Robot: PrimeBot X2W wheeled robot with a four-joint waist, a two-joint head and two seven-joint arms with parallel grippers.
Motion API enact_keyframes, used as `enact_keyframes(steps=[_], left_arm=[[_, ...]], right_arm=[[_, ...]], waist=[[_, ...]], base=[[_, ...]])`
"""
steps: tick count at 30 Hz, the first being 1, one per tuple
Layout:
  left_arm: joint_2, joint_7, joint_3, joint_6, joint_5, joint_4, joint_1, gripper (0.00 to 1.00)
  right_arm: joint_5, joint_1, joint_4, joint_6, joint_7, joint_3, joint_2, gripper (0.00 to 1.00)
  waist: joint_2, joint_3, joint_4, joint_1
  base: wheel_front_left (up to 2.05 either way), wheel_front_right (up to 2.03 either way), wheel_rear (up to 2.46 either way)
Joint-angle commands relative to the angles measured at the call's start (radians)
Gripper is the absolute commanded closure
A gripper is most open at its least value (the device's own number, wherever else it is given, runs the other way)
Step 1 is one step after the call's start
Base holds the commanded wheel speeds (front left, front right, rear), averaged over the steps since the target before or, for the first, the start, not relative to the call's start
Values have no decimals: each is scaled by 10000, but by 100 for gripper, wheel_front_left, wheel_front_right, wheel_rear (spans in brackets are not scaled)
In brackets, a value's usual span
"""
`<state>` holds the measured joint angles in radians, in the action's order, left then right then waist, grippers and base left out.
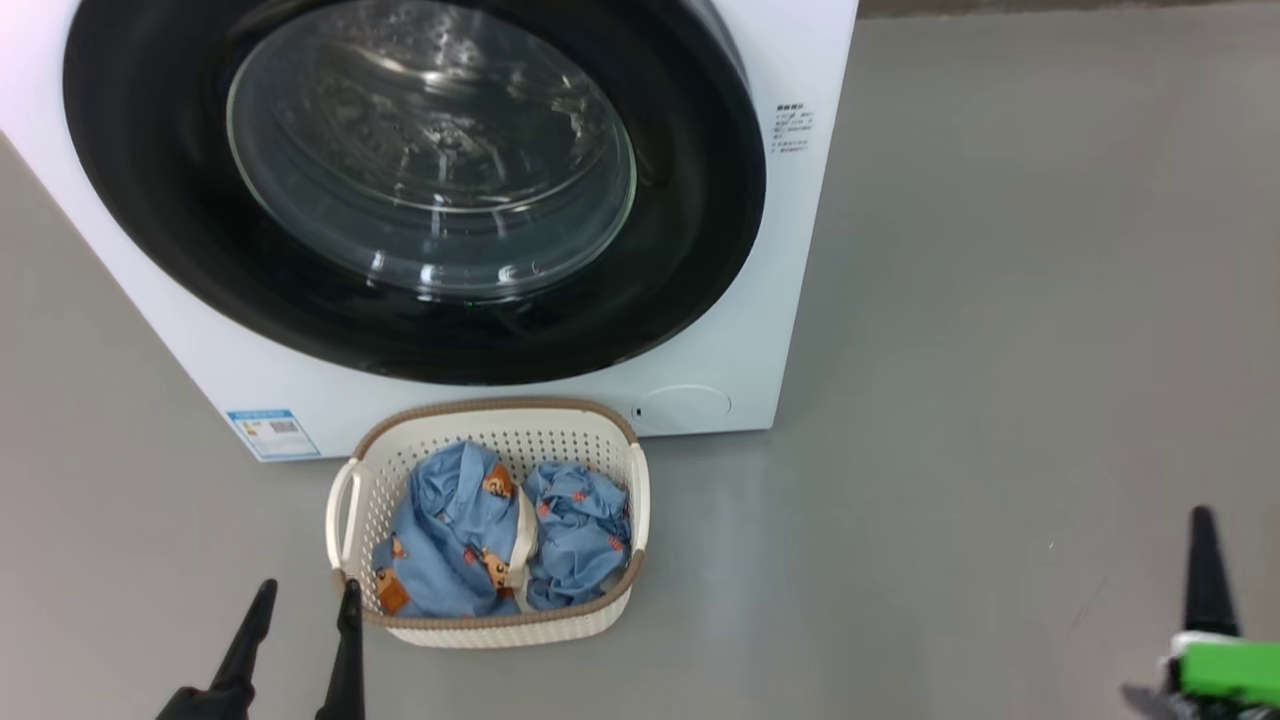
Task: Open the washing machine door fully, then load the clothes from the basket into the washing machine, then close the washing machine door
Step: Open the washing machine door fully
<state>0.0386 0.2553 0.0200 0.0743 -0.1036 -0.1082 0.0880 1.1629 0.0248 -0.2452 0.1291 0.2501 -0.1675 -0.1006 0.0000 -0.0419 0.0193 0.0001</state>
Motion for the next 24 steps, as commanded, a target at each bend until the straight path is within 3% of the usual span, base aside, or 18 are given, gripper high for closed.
enact_keyframes(steps=[1,6,11,12,17,24], left_arm=[[116,65,217,-94,-166,350,-241,0],[116,65,85,-247,-279,514,-466,0],[116,65,-48,-372,-397,730,-611,0],[116,65,-176,-481,-453,897,-779,0],[116,65,-322,-584,-421,1050,-1032,0],[116,65,-480,-731,-244,1394,-1461,0]], right_arm=[[1376,655,112,16,-15,271,-542,100],[4065,1328,-51,16,-813,-432,-1151,100],[5167,1915,-288,16,-1681,-1371,-1400,100],[5621,2486,-496,16,-2325,-2117,-1455,100],[5776,3318,-886,16,-3497,-2713,-1572,100],[5497,5416,-1470,16,-5962,-2637,-1695,100]], waist=[[0,-292,93,-1],[0,-858,220,-1],[0,-1385,327,-1],[0,-1842,424,-1],[0,-2485,557,-1],[0,-3719,672,-1]], base=[[0,0,0],[0,0,0],[0,0,0],[0,0,0],[0,0,0],[0,0,0]])
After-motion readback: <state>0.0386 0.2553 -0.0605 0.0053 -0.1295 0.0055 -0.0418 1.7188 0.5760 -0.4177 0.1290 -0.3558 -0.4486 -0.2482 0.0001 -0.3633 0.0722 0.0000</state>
